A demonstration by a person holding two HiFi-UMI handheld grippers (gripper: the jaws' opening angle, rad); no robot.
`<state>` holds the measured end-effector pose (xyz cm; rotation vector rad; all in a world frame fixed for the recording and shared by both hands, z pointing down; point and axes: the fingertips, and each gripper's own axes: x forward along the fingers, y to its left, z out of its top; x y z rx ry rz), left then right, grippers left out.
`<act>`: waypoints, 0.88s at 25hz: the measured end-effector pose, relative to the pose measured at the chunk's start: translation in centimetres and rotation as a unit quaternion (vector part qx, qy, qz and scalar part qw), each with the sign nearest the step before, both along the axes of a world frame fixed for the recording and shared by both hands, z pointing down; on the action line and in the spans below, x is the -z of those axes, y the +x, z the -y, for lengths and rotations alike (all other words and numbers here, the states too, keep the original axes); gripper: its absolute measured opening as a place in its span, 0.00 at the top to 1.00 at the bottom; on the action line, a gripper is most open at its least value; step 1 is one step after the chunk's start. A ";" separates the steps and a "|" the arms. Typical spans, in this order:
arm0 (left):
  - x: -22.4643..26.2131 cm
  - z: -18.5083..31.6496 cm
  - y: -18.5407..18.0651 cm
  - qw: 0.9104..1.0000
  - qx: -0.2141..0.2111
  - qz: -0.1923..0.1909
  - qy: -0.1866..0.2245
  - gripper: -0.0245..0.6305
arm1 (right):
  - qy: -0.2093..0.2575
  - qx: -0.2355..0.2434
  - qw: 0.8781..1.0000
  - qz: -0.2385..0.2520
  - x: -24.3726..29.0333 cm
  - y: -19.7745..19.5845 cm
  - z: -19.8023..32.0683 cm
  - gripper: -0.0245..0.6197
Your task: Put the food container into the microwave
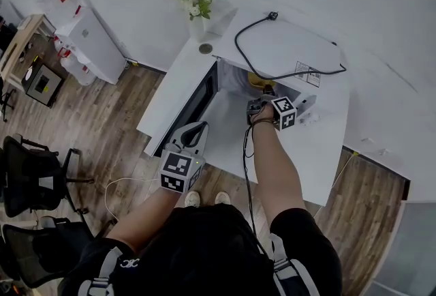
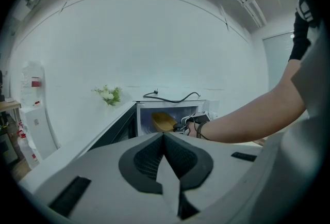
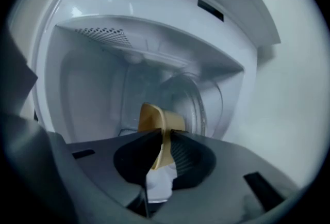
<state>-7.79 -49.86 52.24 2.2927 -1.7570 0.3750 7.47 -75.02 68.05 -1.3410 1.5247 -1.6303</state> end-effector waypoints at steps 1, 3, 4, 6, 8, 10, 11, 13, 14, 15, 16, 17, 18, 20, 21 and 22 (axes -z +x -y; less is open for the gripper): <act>0.0 0.1 0.1 1.000 -0.002 -0.002 0.000 0.96 | 0.004 0.000 1.000 -0.001 0.2 0.2 0.0 0.88; 0.1 0.1 0.2 1.000 -0.007 -0.008 0.003 0.96 | 0.018 -0.001 1.000 -0.001 0.9 0.5 -0.3 0.89; 0.2 0.2 0.3 1.000 -0.009 -0.010 0.004 0.96 | 0.026 -0.002 1.000 0.000 1.3 0.7 -0.5 0.89; 0.4 0.2 0.5 1.000 -0.015 -0.013 0.007 0.96 | 0.039 -0.002 0.999 0.000 2.0 1.0 -0.9 0.89; 0.7 0.1 0.8 1.000 -0.023 -0.016 0.010 0.96 | 0.053 0.002 0.999 -0.004 2.9 1.2 -1.5 0.89; 1.0 -0.1 1.1 0.999 -0.031 -0.020 0.015 0.96 | 0.072 0.009 0.997 -0.013 4.1 1.4 -2.5 0.96; 1.2 -0.1 1.3 0.999 -0.035 -0.022 0.018 0.96 | 0.085 0.014 0.996 -0.019 4.7 1.5 -3.1 0.96; 1.6 -0.2 1.6 0.998 -0.041 -0.026 0.025 0.96 | 0.112 0.023 0.993 -0.032 6.2 1.7 -4.4 0.96; 1.9 -0.3 1.7 0.998 -0.044 -0.029 0.028 0.96 | 0.123 0.027 0.991 -0.039 6.8 1.8 -5.2 0.96; 2.1 -0.4 1.8 0.998 -0.048 -0.031 0.032 0.96 | 0.133 0.031 0.989 -0.048 7.5 1.9 -6.0 0.96; 2.3 -0.5 1.9 0.998 -0.051 -0.034 0.035 0.96 | 0.143 0.036 0.987 -0.058 8.1 2.0 -6.9 0.96; 2.5 -0.7 2.0 0.997 -0.053 -0.037 0.038 0.96 | 0.154 0.042 0.985 -0.069 8.8 2.1 -7.9 0.96; 2.6 -0.8 2.1 0.997 -0.056 -0.040 0.041 0.96 | 0.166 0.050 0.981 -0.085 9.5 2.2 -8.9 0.96; 2.8 -1.0 2.4 0.996 -0.062 -0.046 0.045 0.96 | 0.199 0.071 0.968 -0.135 11.2 2.3 -11.0 0.96; 2.9 -1.1 2.6 0.996 -0.064 -0.048 0.047 0.96 | 0.221 0.086 0.956 -0.175 12.3 2.2 -12.0 0.97; 2.9 -1.1 2.8 0.995 -0.066 -0.049 0.049 0.96 | 0.245 0.101 0.938 -0.224 13.4 2.0 -13.2 0.96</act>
